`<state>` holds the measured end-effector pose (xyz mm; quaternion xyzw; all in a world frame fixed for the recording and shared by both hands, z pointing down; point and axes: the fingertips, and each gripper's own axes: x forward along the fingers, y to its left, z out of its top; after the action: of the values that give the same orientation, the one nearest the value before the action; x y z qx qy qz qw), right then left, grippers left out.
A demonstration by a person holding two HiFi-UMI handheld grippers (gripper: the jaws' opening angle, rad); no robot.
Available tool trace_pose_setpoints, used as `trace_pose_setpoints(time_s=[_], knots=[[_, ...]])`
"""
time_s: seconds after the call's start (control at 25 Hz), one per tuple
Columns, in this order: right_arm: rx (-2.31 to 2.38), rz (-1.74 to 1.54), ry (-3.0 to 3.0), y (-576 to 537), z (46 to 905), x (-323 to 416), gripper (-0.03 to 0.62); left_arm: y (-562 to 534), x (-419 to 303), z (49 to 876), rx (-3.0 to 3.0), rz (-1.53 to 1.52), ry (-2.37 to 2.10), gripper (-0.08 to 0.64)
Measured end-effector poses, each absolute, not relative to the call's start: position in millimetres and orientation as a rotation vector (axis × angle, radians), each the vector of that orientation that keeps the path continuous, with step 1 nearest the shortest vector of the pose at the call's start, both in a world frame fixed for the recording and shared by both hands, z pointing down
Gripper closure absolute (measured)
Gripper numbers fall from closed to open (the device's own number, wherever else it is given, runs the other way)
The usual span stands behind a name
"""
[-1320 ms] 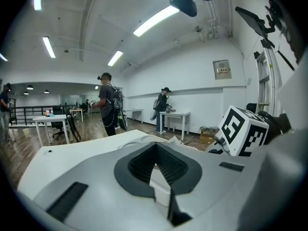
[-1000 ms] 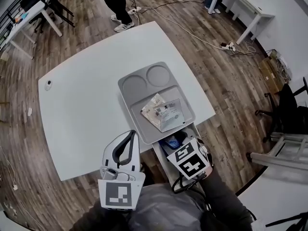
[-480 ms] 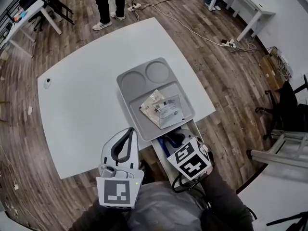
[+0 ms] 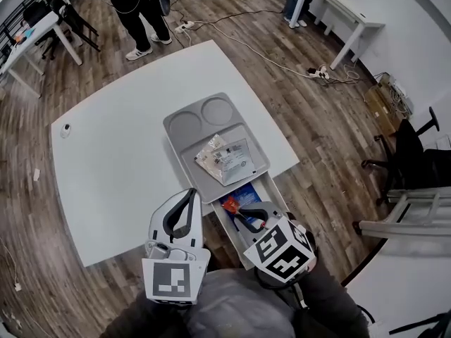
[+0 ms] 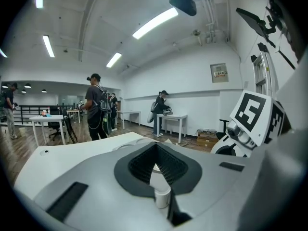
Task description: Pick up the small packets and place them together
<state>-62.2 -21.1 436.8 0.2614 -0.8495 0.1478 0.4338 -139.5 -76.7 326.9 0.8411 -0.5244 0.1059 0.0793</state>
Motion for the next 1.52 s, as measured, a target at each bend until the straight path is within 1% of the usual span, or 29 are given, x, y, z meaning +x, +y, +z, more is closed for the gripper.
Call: trace_pose_setpoints(time_s=[0.44, 0.56, 0.76, 0.88, 1.12, 1.2, 1.28, 1.36, 1.52], knots=[[0.704, 0.246, -2.168, -27, 392, -73, 0.543, -70, -149, 308, 2.552, 0.254, -1.597, 0.565], [0.719, 0.232, -2.198, -44, 376, -71, 0.543, -74, -156, 305, 2.532, 0.242, -1.633, 0.565], [0.835, 0.191, -2.195, -99, 357, -44, 0.543, -83, -165, 307, 2.465, 0.259, -1.709, 0.565], [0.844, 0.176, -2.183, -128, 357, -40, 0.543, -87, -177, 311, 2.399, 0.275, -1.760, 0.565], [0.741, 0.170, -2.154, -154, 386, -53, 0.540, -90, -195, 327, 2.286, 0.322, -1.820, 0.565], [0.694, 0.177, -2.161, -155, 392, -56, 0.521, -92, -194, 330, 2.258, 0.326, -1.831, 0.565], [0.660, 0.182, -2.168, -154, 397, -59, 0.474, -92, -195, 333, 2.242, 0.333, -1.835, 0.565], [0.636, 0.183, -2.172, -151, 399, -63, 0.452, -93, -197, 334, 2.244, 0.340, -1.832, 0.565], [0.655, 0.176, -2.189, -151, 392, -64, 0.446, -94, -197, 332, 2.251, 0.334, -1.827, 0.565]])
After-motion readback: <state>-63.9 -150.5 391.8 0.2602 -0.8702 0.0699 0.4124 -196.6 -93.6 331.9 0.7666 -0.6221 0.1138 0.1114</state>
